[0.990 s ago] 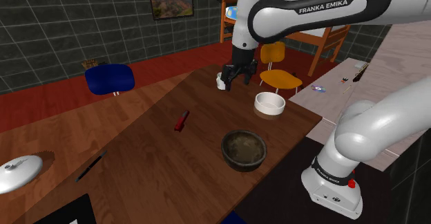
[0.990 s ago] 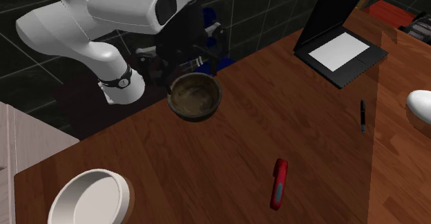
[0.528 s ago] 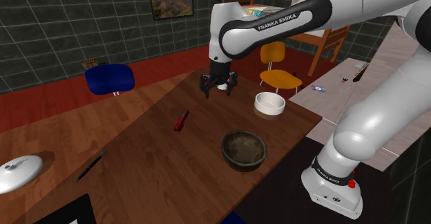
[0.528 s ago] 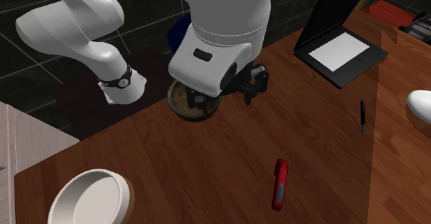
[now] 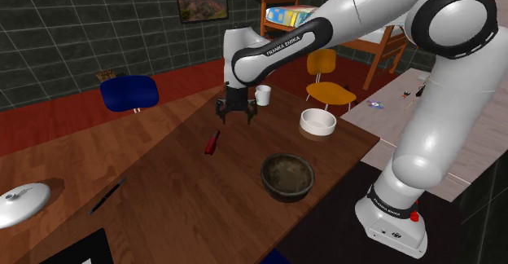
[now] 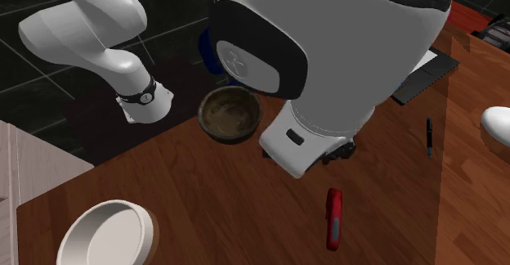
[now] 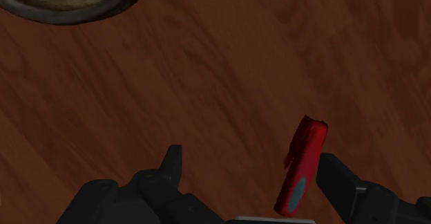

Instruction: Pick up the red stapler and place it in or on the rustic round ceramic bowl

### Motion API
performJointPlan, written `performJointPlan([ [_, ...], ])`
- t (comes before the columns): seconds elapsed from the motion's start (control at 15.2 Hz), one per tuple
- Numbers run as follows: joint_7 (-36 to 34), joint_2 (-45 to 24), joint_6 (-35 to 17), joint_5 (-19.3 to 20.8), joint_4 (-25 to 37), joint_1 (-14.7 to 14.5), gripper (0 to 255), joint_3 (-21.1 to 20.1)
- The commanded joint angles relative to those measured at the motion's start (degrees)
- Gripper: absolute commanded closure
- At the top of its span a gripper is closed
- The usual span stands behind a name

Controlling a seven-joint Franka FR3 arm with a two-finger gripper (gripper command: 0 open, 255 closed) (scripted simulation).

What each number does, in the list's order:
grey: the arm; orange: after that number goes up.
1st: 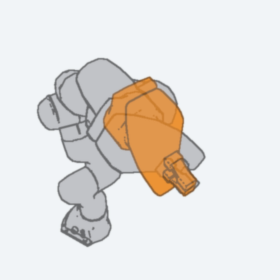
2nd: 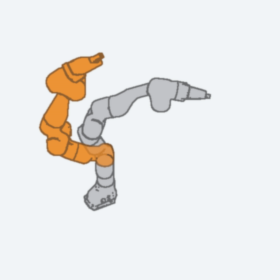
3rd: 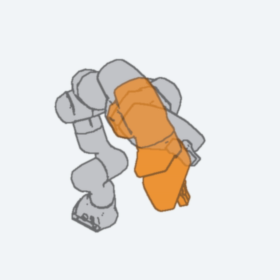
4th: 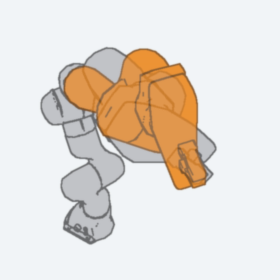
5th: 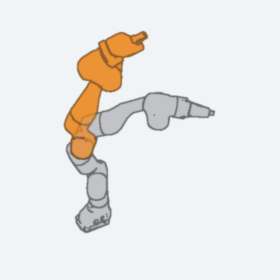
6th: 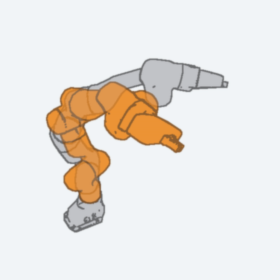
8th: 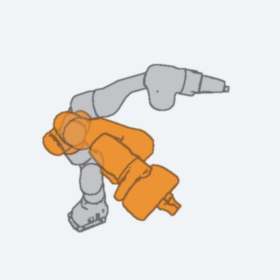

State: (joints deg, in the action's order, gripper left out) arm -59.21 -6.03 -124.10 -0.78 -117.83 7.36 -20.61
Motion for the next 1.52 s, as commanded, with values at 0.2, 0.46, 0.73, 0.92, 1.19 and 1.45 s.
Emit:
performJointPlan([
  [0.2, -10.56, -11.99, -1.67, 3.22, 9.21, -1.48, 0, 1.68],
  [0.46, -17.29, -21.06, -1.98, 4.37, 17.48, -3.09, 0, 3.93],
  [0.73, -22.76, -29.72, -1.50, 4.42, 26.38, -4.42, 0, 6.17],
  [0.92, -22.91, -30.99, -3.15, 4.68, 26.00, -4.68, 0, 6.37],
  [1.19, -23.12, -32.79, -5.27, 5.04, 25.67, -5.03, 0, 6.64],
  [1.45, -23.16, -33.06, -5.57, 5.10, 25.64, -5.07, 0, 6.67],
])
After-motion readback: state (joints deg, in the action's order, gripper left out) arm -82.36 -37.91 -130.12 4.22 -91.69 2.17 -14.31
